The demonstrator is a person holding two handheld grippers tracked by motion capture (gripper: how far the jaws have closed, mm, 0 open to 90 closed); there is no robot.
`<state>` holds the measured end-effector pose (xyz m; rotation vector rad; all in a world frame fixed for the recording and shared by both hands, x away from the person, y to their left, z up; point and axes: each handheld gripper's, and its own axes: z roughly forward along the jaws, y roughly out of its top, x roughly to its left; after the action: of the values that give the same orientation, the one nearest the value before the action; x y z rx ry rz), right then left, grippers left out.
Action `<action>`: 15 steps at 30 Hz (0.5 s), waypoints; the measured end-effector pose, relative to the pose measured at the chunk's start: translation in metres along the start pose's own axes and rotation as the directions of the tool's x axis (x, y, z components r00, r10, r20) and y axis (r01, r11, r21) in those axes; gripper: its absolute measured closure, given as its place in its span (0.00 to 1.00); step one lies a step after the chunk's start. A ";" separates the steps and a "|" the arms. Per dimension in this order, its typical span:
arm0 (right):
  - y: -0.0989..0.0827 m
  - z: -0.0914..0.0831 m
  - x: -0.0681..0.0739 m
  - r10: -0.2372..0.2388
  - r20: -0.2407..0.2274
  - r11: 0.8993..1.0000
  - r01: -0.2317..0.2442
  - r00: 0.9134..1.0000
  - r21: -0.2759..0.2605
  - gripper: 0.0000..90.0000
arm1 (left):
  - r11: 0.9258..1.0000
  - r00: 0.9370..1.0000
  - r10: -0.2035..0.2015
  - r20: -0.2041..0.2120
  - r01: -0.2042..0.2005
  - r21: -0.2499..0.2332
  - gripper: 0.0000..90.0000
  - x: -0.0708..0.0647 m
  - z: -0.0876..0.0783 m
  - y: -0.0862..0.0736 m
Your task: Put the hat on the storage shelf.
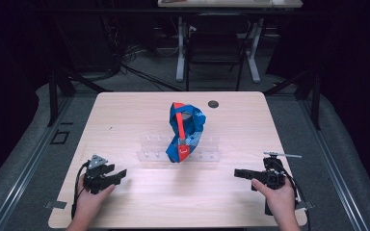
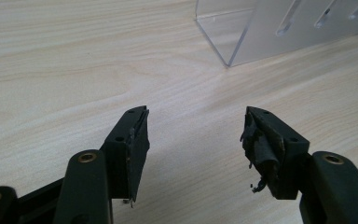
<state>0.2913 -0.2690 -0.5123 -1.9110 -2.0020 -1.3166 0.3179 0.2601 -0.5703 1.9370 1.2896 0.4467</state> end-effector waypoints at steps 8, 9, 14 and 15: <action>-0.013 0.003 -0.008 -0.029 0.072 0.998 0.033 0.997 -0.058 0.64 | 1.000 1.000 -0.001 0.000 0.001 0.001 0.45 0.000 0.000 0.000; -0.014 0.003 -0.009 -0.027 0.080 0.997 0.033 0.996 -0.070 0.64 | 1.000 1.000 -0.003 0.000 0.003 0.001 0.45 0.000 0.000 0.000; -0.023 0.002 -0.015 -0.056 0.151 0.988 0.077 0.987 -0.136 0.63 | 1.000 1.000 -0.003 0.001 0.003 0.000 0.45 0.000 0.000 0.000; -0.023 0.002 -0.015 -0.056 0.151 0.988 0.077 0.987 -0.136 0.63 | 1.000 1.000 -0.003 0.001 0.003 0.000 0.45 0.000 0.000 0.000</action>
<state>0.2759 -0.2761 -0.5345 -2.0764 -2.1102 -1.4077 0.3181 0.2604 -0.5705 1.9353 1.2913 0.4442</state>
